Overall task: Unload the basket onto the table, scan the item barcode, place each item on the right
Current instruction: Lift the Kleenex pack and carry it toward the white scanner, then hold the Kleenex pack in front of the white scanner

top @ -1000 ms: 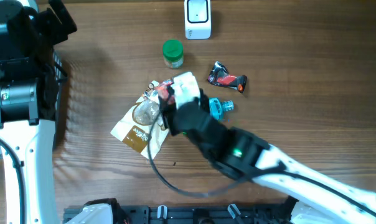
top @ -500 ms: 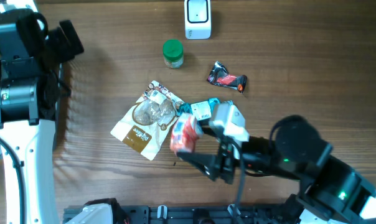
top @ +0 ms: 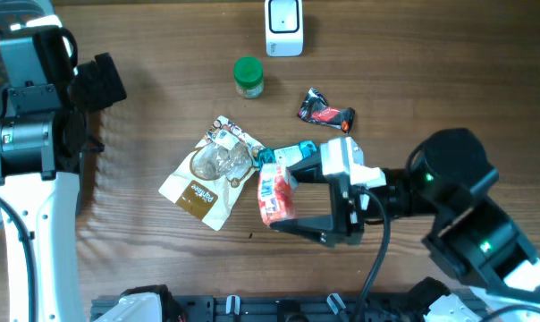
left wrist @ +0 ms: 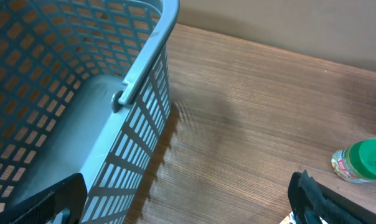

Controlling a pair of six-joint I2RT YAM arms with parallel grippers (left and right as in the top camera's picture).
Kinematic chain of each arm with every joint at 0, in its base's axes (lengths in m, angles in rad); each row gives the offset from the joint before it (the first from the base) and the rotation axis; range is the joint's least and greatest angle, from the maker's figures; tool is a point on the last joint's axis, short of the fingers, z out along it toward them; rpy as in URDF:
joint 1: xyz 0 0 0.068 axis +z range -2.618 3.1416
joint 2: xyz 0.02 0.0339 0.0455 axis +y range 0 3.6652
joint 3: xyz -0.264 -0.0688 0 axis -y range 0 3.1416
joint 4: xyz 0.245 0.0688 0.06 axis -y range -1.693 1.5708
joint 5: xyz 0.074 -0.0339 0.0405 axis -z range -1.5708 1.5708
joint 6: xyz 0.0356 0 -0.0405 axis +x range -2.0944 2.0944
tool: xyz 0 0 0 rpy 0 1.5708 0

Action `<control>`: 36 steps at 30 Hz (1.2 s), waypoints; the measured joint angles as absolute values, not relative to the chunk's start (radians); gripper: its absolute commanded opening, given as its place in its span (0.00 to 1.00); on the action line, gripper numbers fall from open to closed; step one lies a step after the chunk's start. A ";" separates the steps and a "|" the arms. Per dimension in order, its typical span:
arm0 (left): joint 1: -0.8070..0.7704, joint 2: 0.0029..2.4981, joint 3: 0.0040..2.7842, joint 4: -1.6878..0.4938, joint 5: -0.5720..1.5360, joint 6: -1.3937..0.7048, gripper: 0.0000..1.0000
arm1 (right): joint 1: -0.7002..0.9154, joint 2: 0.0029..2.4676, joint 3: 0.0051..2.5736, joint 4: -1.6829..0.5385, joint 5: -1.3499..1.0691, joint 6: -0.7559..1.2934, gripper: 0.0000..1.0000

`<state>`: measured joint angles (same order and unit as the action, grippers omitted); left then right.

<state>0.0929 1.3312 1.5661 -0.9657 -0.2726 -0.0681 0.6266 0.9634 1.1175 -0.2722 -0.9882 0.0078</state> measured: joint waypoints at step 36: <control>0.093 1.331 1.566 -0.967 -0.276 -0.066 1.00 | 0.402 1.787 1.163 0.801 -0.741 0.906 0.64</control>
